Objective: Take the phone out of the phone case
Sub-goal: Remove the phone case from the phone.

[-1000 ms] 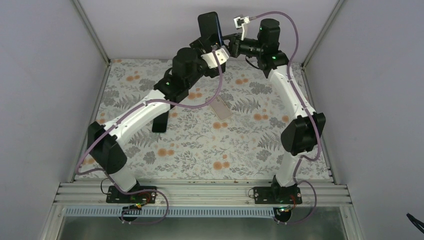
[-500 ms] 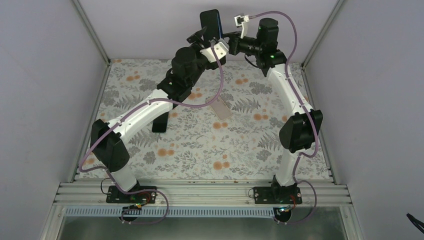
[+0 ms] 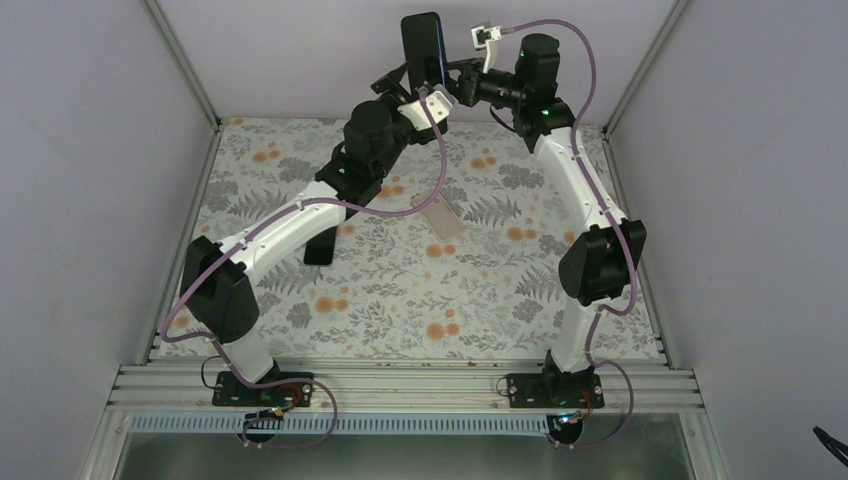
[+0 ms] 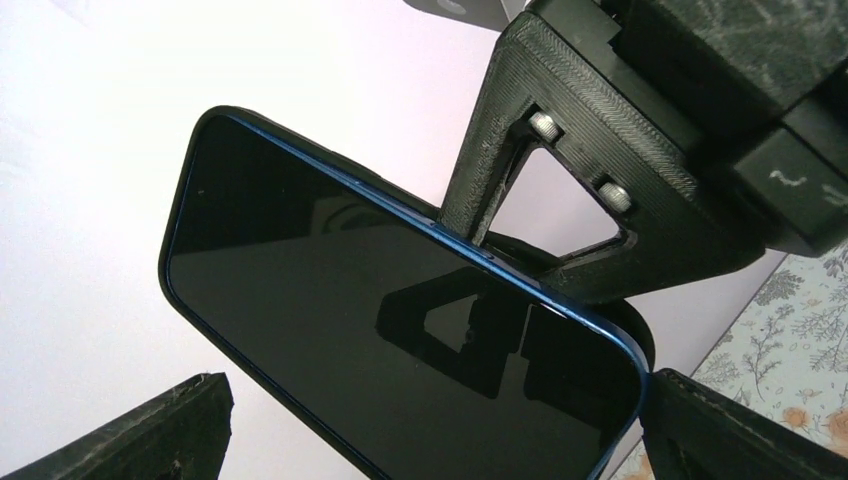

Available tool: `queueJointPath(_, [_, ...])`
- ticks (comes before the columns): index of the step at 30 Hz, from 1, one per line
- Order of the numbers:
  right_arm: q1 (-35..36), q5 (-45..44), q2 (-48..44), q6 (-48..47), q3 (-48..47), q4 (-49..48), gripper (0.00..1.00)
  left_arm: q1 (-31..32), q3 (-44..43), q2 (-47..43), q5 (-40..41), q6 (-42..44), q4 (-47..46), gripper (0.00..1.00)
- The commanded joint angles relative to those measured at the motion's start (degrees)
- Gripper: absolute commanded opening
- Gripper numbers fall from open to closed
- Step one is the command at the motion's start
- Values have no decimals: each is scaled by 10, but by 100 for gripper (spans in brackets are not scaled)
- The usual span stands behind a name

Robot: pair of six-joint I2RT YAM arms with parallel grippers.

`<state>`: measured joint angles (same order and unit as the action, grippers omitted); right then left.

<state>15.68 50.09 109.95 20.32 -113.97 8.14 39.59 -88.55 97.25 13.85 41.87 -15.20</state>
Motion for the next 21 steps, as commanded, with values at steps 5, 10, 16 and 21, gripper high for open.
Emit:
queueJointPath(5, [2,17,-14,19,-16,-52,3,-3,-8,17,32,10,-52,100])
queueJointPath(10, [3,20,-18,25,-16,-56,3,-3,7,20,67,9,-92,100])
queueJointPath(16, [4,24,-18,37,7,-67,3,14,24,47,206,132,-362,100])
queueJointPath(21, [3,46,-15,43,11,-72,3,11,11,85,217,262,-565,100])
